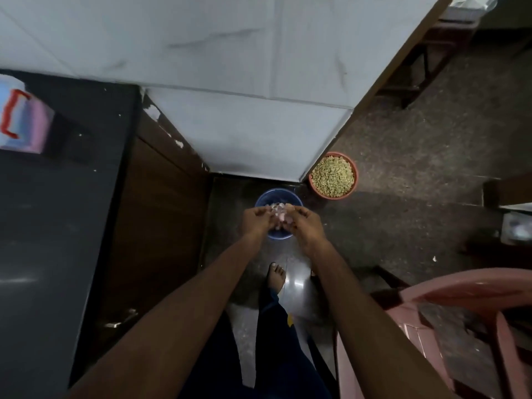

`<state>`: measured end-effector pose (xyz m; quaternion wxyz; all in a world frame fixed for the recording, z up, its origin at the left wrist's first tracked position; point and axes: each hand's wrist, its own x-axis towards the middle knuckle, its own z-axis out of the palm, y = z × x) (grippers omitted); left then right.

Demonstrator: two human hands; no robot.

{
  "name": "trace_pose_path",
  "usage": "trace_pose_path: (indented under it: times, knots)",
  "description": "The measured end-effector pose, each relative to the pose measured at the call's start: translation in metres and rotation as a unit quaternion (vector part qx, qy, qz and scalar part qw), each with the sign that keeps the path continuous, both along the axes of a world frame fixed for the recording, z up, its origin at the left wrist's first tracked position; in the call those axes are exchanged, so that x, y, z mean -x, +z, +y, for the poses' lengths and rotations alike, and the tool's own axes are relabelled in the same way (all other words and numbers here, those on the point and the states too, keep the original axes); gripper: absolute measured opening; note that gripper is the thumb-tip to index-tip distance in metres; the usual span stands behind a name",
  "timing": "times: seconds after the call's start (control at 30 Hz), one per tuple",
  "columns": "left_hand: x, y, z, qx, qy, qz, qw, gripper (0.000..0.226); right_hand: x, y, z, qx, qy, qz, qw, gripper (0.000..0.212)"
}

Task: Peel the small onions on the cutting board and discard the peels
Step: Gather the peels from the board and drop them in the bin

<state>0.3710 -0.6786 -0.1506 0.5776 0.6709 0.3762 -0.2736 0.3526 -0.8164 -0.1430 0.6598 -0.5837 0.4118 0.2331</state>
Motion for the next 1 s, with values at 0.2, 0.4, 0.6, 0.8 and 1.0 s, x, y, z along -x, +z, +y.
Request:
trace_pose_path:
  times: [0.2, 0.4, 0.6, 0.8, 1.0]
  knots:
    - [-0.023, -0.031, 0.009, -0.061, -0.061, 0.008, 0.996, 0.028, -0.034, -0.031, -0.014, 0.007, 0.072, 0.058, 0.996, 0.026]
    - [-0.015, -0.062, 0.027, -0.133, -0.1, -0.024, 0.986, 0.015, -0.033, -0.043, -0.028, 0.151, 0.131, 0.052, 0.978, 0.013]
    - [-0.02, -0.016, 0.008, -0.142, -0.17, -0.104, 0.97, 0.021, -0.023, -0.076, -0.038, 0.255, 0.111, 0.023, 0.96, 0.039]
    - [-0.02, -0.011, -0.004, -0.228, -0.226, -0.173, 0.931, 0.02, -0.026, -0.014, -0.019, 0.329, 0.193, -0.028, 0.924, 0.027]
    - [-0.005, -0.007, -0.003, -0.281, -0.493, -0.219, 0.794, 0.089, -0.011, 0.012, -0.02, 0.399, 0.216, -0.114, 0.884, 0.029]
